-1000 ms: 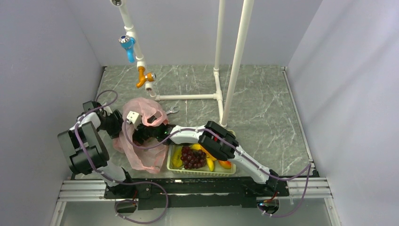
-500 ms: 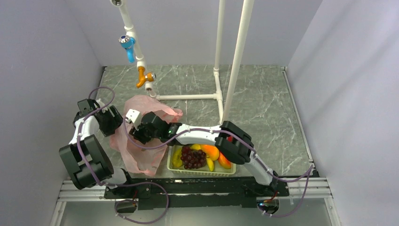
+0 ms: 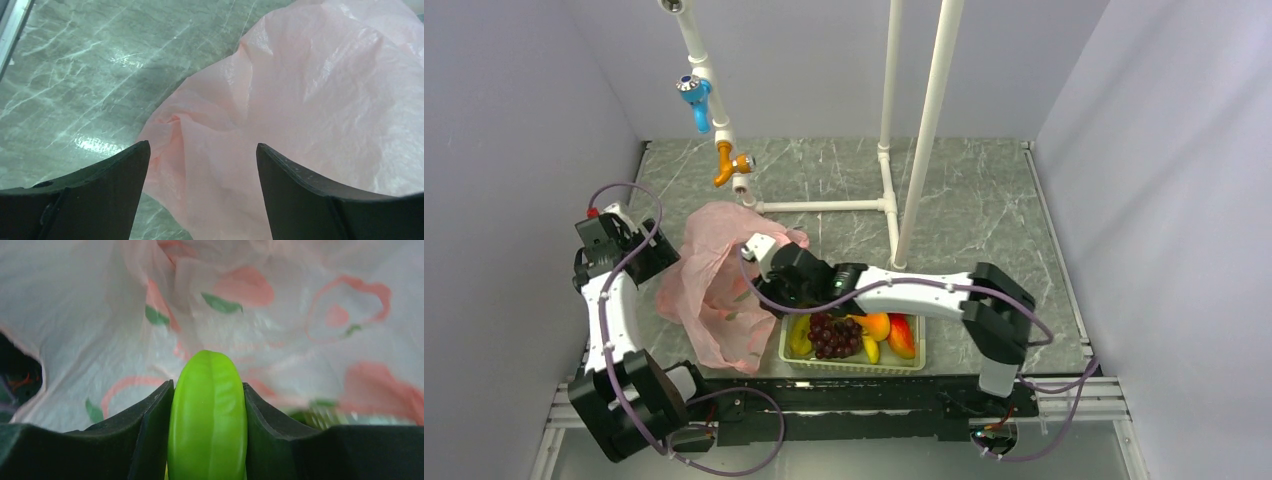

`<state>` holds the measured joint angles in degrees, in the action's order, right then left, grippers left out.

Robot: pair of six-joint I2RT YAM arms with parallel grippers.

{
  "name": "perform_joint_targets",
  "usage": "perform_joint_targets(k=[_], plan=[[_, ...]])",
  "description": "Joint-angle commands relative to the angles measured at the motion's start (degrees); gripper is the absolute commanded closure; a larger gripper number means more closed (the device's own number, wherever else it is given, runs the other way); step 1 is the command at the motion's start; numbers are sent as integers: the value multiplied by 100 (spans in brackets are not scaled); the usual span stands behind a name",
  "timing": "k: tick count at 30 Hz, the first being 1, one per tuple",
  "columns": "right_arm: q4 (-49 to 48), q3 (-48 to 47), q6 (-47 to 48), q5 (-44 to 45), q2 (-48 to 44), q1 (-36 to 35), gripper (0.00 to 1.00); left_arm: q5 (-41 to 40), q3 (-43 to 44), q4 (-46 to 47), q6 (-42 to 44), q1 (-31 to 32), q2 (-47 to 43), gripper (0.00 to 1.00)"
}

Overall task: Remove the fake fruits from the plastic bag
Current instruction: Take out the fake fruit from the plastic bag, then adjust the plastic bag at the center of the board, then place the fake fruit in the bin.

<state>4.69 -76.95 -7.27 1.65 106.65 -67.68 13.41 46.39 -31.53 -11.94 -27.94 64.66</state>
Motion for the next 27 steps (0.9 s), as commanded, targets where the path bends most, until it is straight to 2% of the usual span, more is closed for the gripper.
perform_joint_targets(k=[1,6,9,11,16,19,22,24,27], plan=[[391,699,-196,210,-1265,23,100,-156,-104,114,-77,-27,-477,15],[824,1323,-261,92,-2539,16,100,970,-305,574,121,-27,-1120,15],[1183,1548,-309,317,-3179,19,100,2090,-573,1212,91,33,-1693,14],[1401,1651,-342,575,-3528,31,100,2514,-745,1504,12,67,-1936,11],[1592,2014,-443,1002,-4284,74,100,3198,-797,1725,15,313,-1852,2],[1645,2162,-535,1110,-4553,75,100,3286,-747,1691,106,596,-1717,1],[1613,2319,-637,1169,-4733,71,100,2846,-785,1596,245,951,-1706,1],[1536,2467,-739,1251,-4801,81,100,2656,-660,1369,396,1159,-1580,6],[1399,2711,-900,1363,-4838,85,100,2258,-597,1182,481,1305,-1419,19]])
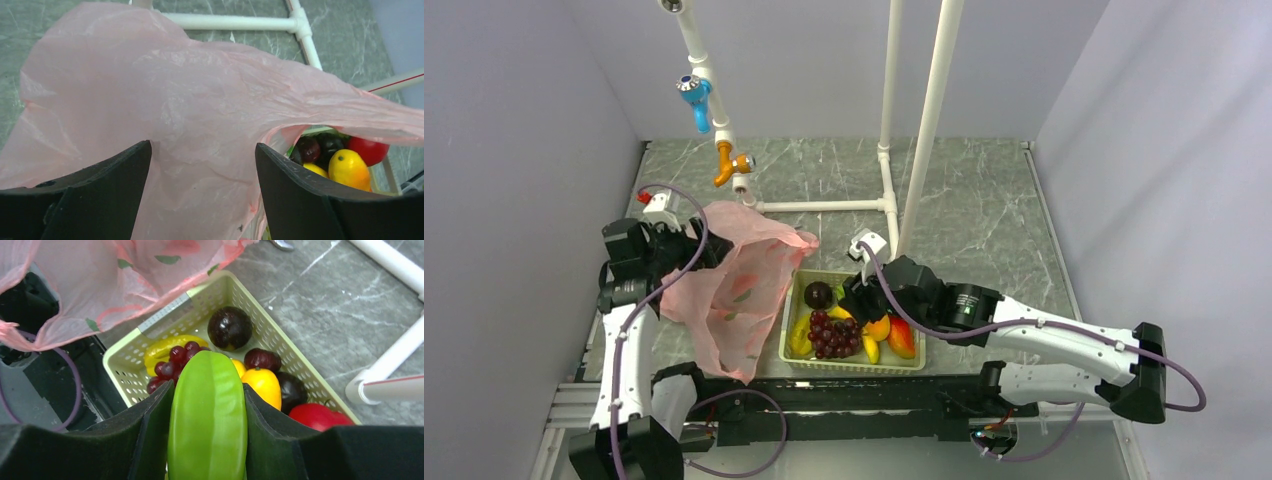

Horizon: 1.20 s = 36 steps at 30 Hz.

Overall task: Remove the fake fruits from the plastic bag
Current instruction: Place the fake fruit in the bin.

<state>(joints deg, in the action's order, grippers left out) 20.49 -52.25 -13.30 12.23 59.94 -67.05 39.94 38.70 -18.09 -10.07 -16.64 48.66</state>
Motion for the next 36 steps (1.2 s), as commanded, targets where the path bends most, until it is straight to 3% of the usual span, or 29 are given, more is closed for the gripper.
perform_joint_targets(k=[1,4,9,12,13,15,17,24,30,36], plan=[[-219,300,-332,333,-142,19,100,-520,239,-254,324,187,263,23],[-160,310,-435,395,17,27,100,-661,362,-405,414,219,506,33],[-6,277,-508,498,113,25,100,-688,428,-485,496,256,688,39],[-76,445,-569,550,-51,21,100,-778,484,-593,540,276,713,63],[-63,478,-583,564,-79,26,100,-969,504,-656,548,276,647,73],[23,511,-626,633,-109,21,100,-1388,467,-633,523,281,350,81],[83,558,-674,724,-84,38,100,-1900,425,-614,450,281,-2,98],[499,710,-996,825,10,43,100,-3928,174,-513,124,206,-1532,100],[90,833,-865,756,34,76,100,-4588,-101,-283,-106,-9,-2279,100],[-544,403,-737,583,767,148,100,-4400,25,-493,-142,-58,-1628,99]])
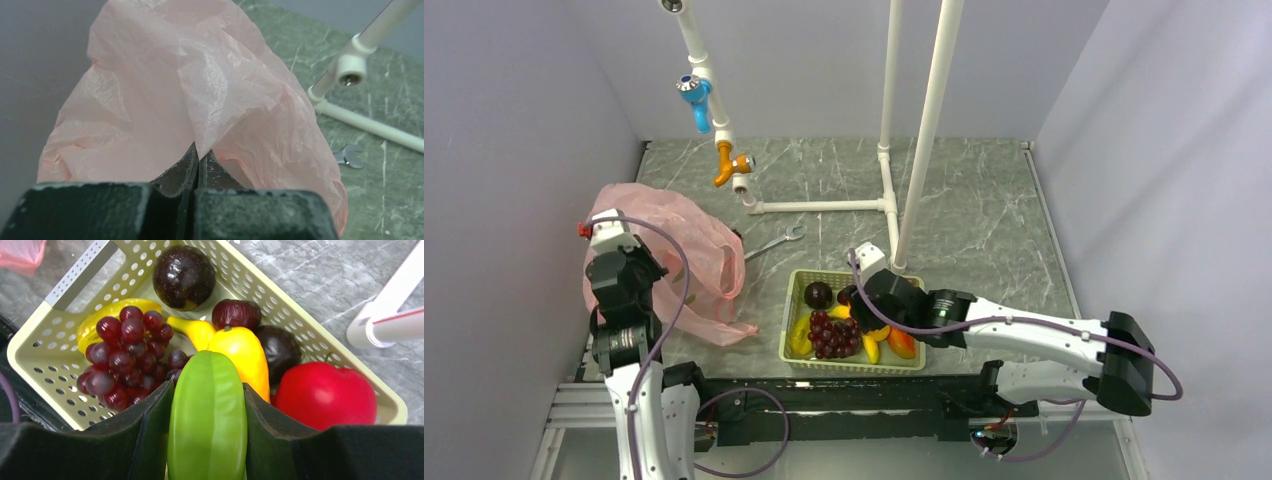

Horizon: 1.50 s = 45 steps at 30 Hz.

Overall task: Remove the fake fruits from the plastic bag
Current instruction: Place the fake fruit in the bin.

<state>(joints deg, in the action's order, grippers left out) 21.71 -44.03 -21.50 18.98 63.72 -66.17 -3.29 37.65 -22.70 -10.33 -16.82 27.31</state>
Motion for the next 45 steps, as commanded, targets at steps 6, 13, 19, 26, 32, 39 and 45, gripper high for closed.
perform_joint_targets(k=[6,13,19,26,32,39,45], plan=[[-776,-1152,273,-15,1390,162,100,320,547,-551,-16,-58,1366,60],[-365,-1814,281,307,2155,197,93,451,378,-412,31,-58,986,26],[-436,-1914,271,259,2477,193,76,455,340,-350,72,-58,743,21],[-163,-2073,173,236,2785,188,41,629,324,-338,117,-55,671,19],[-106,-1977,176,166,2367,194,15,1071,268,-216,205,-58,533,16],[25,-1799,232,338,1513,193,9,1591,153,6,252,20,346,15],[200,-1413,323,772,345,192,5,1949,39,206,289,320,48,15]])
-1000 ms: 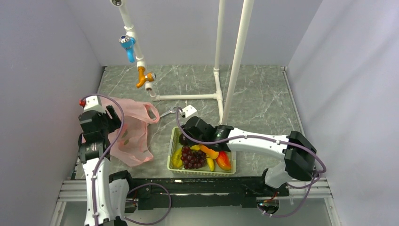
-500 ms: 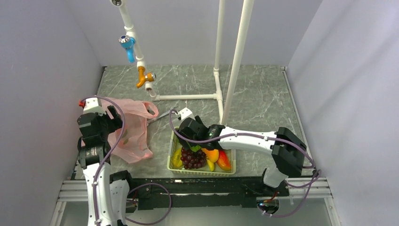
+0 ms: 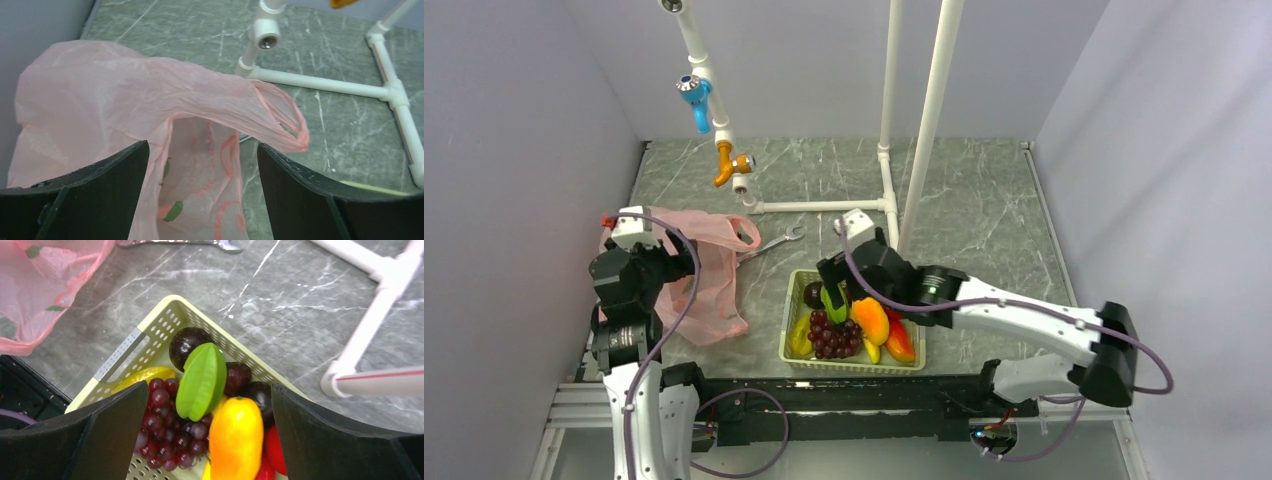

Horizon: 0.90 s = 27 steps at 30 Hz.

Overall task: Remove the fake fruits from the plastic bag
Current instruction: Place the fake fruit in the bin, then reset both arms

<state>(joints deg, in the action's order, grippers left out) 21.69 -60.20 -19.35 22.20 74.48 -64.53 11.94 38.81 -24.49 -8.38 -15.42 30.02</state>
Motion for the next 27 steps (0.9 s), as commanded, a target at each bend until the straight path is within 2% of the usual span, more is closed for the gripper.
perform_joint_targets(k=[1,4,12,16,21,27], plan=[[301,262,126,558,-974,32,4,478,-86,414,63,226,-278,13],[590,236,197,841,-1722,32,0,748,80,299,-180,252,-347,11],[1201,-407,385,1577,-3380,31,0,1192,1581,-634,-1047,252,-681,7],[1542,-835,419,2230,-3705,27,0,1086,2251,-936,-1287,255,-823,2],[1946,-1339,498,2932,-3795,31,0,1225,2947,-1102,-1491,256,-912,1],[1919,-1678,785,3258,-3965,28,0,1197,3374,-1199,-1570,257,-1049,1]])
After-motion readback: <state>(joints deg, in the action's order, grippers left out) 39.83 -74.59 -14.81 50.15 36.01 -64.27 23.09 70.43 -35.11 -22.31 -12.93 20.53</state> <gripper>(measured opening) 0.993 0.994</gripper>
